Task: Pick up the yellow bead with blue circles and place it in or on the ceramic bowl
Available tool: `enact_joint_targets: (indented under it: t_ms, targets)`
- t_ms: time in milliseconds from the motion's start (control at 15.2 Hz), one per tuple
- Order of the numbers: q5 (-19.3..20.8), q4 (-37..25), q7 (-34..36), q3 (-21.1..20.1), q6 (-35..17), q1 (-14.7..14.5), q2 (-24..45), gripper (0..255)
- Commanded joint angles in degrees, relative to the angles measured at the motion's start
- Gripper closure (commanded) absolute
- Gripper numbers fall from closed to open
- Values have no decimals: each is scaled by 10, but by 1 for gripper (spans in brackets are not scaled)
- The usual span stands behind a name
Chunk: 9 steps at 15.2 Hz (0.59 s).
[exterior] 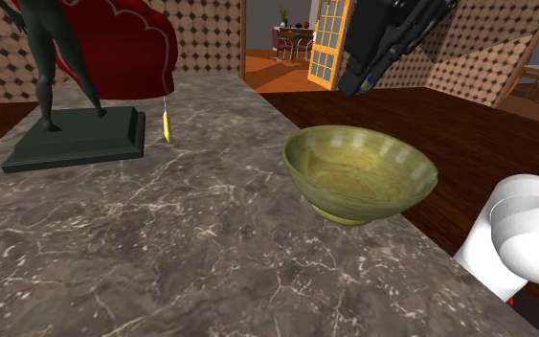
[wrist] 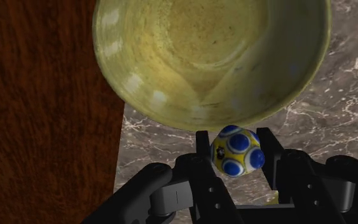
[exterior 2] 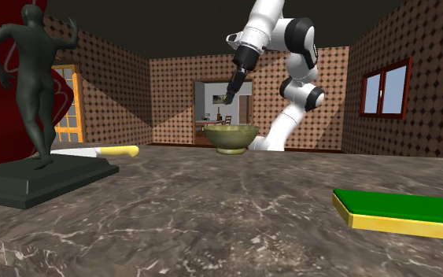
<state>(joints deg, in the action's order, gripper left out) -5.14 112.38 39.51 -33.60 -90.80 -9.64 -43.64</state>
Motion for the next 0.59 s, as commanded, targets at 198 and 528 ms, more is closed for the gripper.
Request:
enact_joint_targets:
  t_ms: [198,528]
  targets:
    - [-13,65,0,9,-19,-23,-44,255]
    - [-22,114,4,4,-51,-32,-61,255]
